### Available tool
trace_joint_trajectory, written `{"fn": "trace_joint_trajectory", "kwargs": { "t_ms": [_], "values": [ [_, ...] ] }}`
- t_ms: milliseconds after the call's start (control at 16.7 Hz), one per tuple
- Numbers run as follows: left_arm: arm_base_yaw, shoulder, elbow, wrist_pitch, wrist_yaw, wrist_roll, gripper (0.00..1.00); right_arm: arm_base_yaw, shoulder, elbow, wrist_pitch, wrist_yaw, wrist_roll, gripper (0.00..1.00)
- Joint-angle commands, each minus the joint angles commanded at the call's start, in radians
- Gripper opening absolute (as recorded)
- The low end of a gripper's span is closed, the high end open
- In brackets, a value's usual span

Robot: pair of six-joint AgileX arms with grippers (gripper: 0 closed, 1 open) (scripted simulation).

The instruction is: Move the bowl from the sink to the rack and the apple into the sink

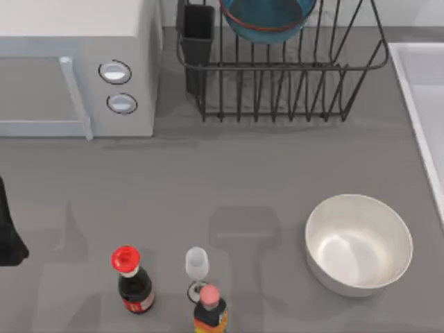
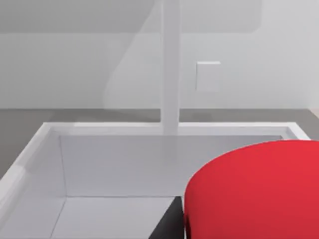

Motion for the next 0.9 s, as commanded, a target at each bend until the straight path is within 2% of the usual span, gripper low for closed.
{"fn": "trace_joint_trajectory", "kwargs": {
  "t_ms": [420,900],
  "values": [
    [0.000,0.000,0.000,0.000,0.000,0.000,1.00,0.000,0.000,0.000,0.000,0.000,0.000,0.98],
    [0.000,0.000,0.000,0.000,0.000,0.000,1.00,0.000,0.000,0.000,0.000,0.000,0.000,1.00]
  ]
}}
